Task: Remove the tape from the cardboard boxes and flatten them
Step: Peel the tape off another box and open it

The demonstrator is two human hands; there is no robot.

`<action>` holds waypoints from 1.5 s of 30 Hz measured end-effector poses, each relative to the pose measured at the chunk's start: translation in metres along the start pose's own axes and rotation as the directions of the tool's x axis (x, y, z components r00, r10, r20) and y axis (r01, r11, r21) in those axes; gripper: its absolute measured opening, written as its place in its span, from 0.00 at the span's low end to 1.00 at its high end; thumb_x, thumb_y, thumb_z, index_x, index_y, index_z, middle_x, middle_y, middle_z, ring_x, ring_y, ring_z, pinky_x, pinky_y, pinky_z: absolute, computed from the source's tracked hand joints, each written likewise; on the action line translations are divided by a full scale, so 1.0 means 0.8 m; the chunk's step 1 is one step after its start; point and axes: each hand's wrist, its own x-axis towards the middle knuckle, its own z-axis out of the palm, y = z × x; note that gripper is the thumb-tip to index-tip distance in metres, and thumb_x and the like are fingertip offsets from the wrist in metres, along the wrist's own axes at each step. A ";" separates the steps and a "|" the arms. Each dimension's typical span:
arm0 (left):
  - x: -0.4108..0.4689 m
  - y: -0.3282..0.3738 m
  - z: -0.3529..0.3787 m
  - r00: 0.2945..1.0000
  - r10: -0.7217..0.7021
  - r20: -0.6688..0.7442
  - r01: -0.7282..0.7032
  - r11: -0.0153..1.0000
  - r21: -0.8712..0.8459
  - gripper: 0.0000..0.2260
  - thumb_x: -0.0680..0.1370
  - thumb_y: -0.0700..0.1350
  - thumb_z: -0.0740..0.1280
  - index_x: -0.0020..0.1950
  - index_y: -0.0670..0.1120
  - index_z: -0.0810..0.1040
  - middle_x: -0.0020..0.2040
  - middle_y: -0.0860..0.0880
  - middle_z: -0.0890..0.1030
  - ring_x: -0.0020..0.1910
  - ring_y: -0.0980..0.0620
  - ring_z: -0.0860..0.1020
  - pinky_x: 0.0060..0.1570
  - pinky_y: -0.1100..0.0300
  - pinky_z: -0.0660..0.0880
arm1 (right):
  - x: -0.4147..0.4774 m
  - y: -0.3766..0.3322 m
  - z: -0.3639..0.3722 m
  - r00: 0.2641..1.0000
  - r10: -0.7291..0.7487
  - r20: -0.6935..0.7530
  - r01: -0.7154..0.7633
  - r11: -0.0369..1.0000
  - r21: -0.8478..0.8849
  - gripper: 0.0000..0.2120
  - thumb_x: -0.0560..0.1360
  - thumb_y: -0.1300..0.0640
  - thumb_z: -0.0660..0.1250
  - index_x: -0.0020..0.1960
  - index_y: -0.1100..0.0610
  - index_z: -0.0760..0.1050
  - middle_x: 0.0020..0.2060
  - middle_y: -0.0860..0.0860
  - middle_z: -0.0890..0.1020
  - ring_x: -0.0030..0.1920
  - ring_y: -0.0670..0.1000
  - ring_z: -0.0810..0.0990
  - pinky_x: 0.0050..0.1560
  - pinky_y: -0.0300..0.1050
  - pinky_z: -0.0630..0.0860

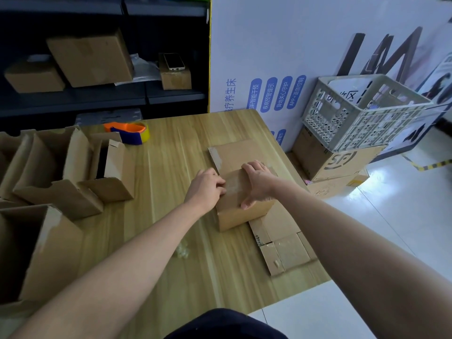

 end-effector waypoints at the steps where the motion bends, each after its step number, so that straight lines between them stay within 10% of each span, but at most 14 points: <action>1: 0.003 0.003 -0.002 1.000 -0.001 -0.007 0.001 1.000 0.004 0.09 0.76 0.44 0.68 0.55 0.44 0.82 0.50 0.51 0.76 0.54 0.52 0.70 0.55 0.60 0.68 | 0.000 0.000 0.000 1.000 0.000 -0.001 0.000 1.000 0.004 0.58 0.58 0.43 0.80 0.76 0.53 0.48 0.73 0.51 0.54 0.74 0.56 0.48 0.72 0.55 0.53; 9: 0.022 0.023 0.000 0.992 -0.121 -0.020 0.122 0.986 0.114 0.05 0.77 0.41 0.66 0.41 0.48 0.76 0.46 0.51 0.78 0.54 0.47 0.74 0.55 0.52 0.69 | -0.003 0.002 0.000 1.000 0.007 -0.004 -0.007 0.999 0.037 0.58 0.59 0.45 0.80 0.77 0.53 0.47 0.74 0.50 0.52 0.75 0.56 0.46 0.72 0.55 0.52; 15: 0.022 0.010 0.011 0.993 0.100 0.055 -0.112 0.946 0.304 0.03 0.79 0.40 0.61 0.48 0.47 0.72 0.50 0.50 0.74 0.55 0.48 0.70 0.54 0.54 0.65 | 0.002 0.001 -0.001 1.000 0.016 0.006 -0.016 1.000 0.017 0.59 0.58 0.44 0.80 0.76 0.52 0.47 0.73 0.51 0.53 0.75 0.56 0.48 0.72 0.56 0.54; 27: 0.018 0.008 0.008 0.988 0.068 0.140 -0.063 0.997 -0.041 0.08 0.76 0.52 0.67 0.53 0.52 0.78 0.46 0.55 0.73 0.53 0.54 0.68 0.57 0.54 0.63 | 0.004 -0.001 -0.003 1.000 0.007 0.004 -0.007 1.000 0.016 0.58 0.57 0.44 0.80 0.76 0.54 0.49 0.72 0.52 0.55 0.74 0.56 0.49 0.71 0.55 0.55; 37: 0.005 0.008 0.000 0.974 0.101 0.201 -0.063 0.980 -0.186 0.10 0.79 0.37 0.60 0.40 0.48 0.74 0.51 0.53 0.72 0.56 0.52 0.66 0.60 0.57 0.61 | -0.002 0.001 0.001 1.000 -0.004 -0.022 0.004 1.000 0.020 0.58 0.58 0.44 0.80 0.76 0.54 0.49 0.72 0.51 0.55 0.73 0.56 0.52 0.71 0.53 0.57; 45: -0.018 -0.012 -0.033 0.983 -0.064 0.172 0.183 0.420 -0.889 0.14 0.78 0.31 0.54 0.38 0.44 0.70 0.30 0.49 0.72 0.33 0.53 0.69 0.39 0.63 0.68 | 0.006 0.000 0.000 1.000 0.015 -0.007 -0.015 1.000 0.011 0.57 0.58 0.45 0.80 0.76 0.52 0.49 0.71 0.51 0.56 0.72 0.56 0.53 0.70 0.55 0.58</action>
